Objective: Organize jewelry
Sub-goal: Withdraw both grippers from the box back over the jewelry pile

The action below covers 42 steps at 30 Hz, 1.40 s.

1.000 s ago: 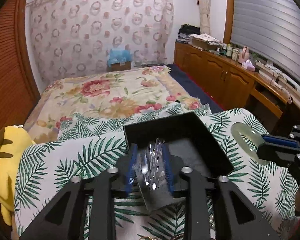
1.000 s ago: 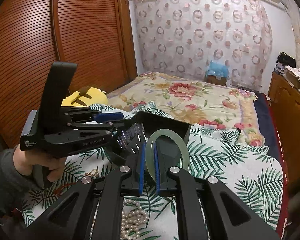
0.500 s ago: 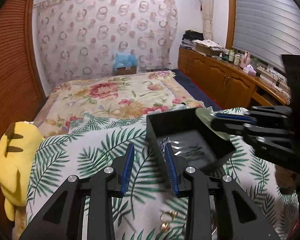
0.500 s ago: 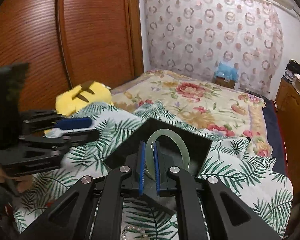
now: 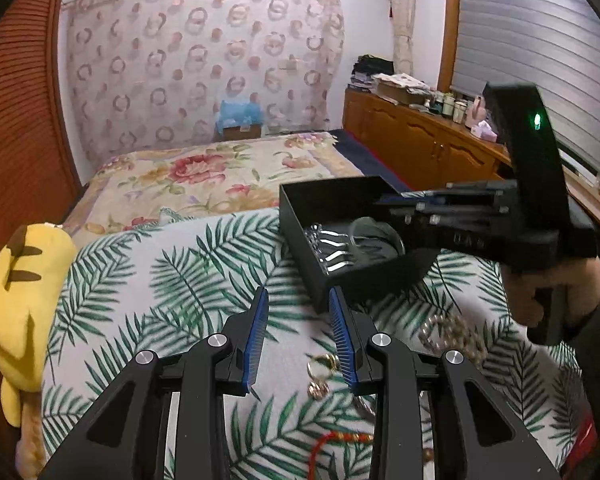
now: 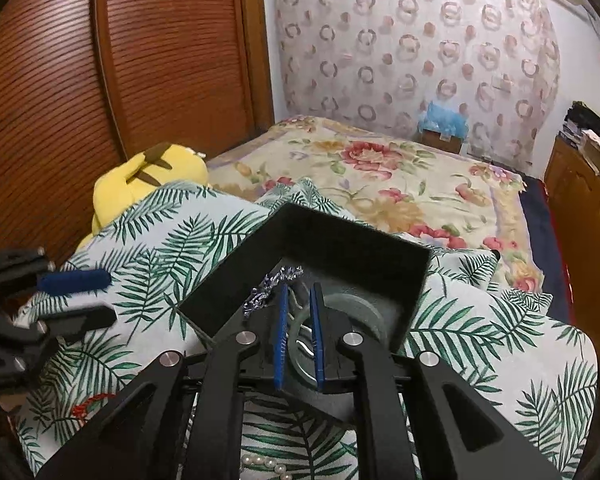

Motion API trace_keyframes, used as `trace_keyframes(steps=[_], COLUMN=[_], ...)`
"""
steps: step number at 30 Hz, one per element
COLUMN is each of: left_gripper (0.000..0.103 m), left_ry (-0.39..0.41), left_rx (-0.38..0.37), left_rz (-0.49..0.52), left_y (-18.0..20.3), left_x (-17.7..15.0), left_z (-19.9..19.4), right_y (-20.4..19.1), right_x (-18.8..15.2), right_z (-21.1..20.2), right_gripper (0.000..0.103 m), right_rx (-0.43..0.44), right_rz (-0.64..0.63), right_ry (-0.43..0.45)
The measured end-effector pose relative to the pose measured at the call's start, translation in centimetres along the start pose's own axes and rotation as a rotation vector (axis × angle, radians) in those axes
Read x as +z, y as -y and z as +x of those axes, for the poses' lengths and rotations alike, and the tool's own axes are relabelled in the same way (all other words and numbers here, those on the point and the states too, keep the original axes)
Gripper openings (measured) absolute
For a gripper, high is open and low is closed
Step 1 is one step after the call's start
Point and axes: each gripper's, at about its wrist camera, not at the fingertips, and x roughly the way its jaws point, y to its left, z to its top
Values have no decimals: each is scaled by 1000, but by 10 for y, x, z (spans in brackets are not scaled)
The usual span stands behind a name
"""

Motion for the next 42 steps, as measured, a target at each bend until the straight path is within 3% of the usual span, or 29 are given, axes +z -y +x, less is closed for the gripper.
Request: trace_keyframes(steps=[12, 20, 24, 29, 32, 39, 42], left_gripper=[30, 31, 31, 31, 31, 32, 43], left_ry=[-17, -30, -43, -62, -72, -120, -132], left_rx=[-35, -51, -65, -77, -93, -93, -81], left_rz=[-11, -17, -21, -20, -20, 18, 42], left_y=[11, 20, 24, 31, 37, 57, 65], left_x=[-30, -47, -55, -63, -66, -72, -72], left_z=[-13, -26, -30, -30, -30, -17, -11], right_y=[9, -1, -5, -9, -14, -25, -32], right_x=[-31, -83, -116, -142, -157, -168, -171], right_z=[-74, -95, -104, -112, -115, -119, -120], right_gripper=[13, 13, 24, 25, 31, 37, 38], right_rx=[-53, -85, -93, -77, -80, -84, -91], right_rz=[52, 79, 123, 176, 196, 200, 180], right_ry=[89, 56, 38, 25, 11, -7, -14])
